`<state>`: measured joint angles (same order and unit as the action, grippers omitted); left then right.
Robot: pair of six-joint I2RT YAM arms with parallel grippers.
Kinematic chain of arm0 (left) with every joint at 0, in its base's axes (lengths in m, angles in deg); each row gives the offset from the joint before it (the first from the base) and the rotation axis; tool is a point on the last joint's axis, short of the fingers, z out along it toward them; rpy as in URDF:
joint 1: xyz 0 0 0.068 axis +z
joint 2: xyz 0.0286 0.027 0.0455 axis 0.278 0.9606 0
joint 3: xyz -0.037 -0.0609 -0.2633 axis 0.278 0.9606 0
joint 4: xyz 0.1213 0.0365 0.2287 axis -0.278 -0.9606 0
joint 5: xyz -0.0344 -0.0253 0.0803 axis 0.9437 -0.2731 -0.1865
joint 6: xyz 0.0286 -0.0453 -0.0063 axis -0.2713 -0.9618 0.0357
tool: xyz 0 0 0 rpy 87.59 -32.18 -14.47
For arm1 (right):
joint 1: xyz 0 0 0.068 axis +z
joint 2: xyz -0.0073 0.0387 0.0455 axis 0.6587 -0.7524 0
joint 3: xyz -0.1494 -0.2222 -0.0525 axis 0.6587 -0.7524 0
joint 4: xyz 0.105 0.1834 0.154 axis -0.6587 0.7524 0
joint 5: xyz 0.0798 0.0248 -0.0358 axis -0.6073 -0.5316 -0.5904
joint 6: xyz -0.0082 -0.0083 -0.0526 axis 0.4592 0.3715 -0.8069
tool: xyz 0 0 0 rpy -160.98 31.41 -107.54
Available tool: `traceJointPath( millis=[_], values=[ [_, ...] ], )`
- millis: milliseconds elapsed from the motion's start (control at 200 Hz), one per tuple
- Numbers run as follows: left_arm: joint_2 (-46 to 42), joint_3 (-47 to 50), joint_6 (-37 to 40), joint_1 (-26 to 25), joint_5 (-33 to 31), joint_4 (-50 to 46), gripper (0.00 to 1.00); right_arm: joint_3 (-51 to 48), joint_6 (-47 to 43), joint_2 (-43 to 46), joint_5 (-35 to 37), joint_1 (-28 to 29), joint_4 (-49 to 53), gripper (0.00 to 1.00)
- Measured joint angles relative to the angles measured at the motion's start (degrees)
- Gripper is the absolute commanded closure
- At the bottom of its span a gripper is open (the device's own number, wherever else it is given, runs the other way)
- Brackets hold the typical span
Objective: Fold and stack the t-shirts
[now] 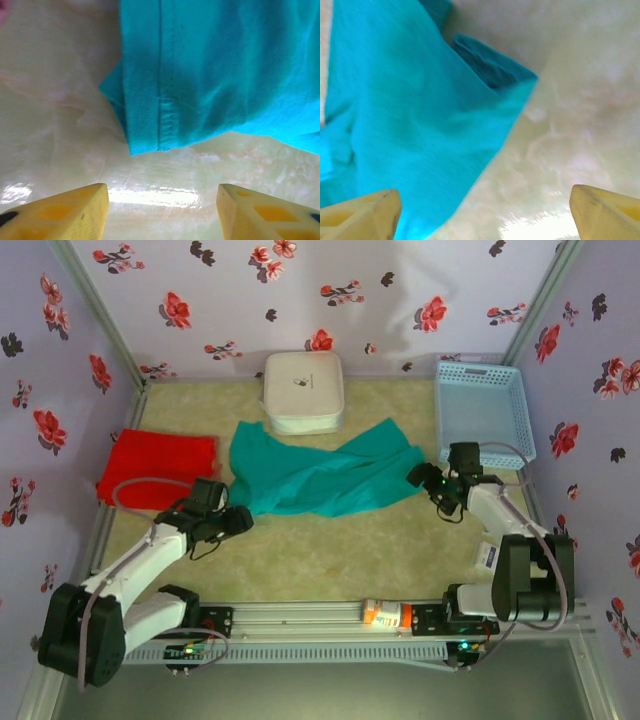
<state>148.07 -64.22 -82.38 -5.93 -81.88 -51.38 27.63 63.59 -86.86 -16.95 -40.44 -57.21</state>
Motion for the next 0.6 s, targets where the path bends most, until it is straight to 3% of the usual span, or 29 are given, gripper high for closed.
traceJointPath(
  millis=[350, 490, 600],
  values=[
    [9.0, 0.0, -0.5, -1.9, -3.1, 11.2, 0.45, -3.8, 2.8, -5.2, -0.7, 4.0, -9.7, 0.27],
    [12.8, 0.0, -0.6, -1.9, -4.0, 14.3, 0.53, -1.8, 3.5, -9.4, -0.6, 4.6, -11.8, 0.37],
    [15.0, -1.3, -0.3, -2.1, -4.4, 16.1, 0.70, -0.5, 4.0, -11.3, 0.0, 4.7, -11.2, 0.54]
  ],
)
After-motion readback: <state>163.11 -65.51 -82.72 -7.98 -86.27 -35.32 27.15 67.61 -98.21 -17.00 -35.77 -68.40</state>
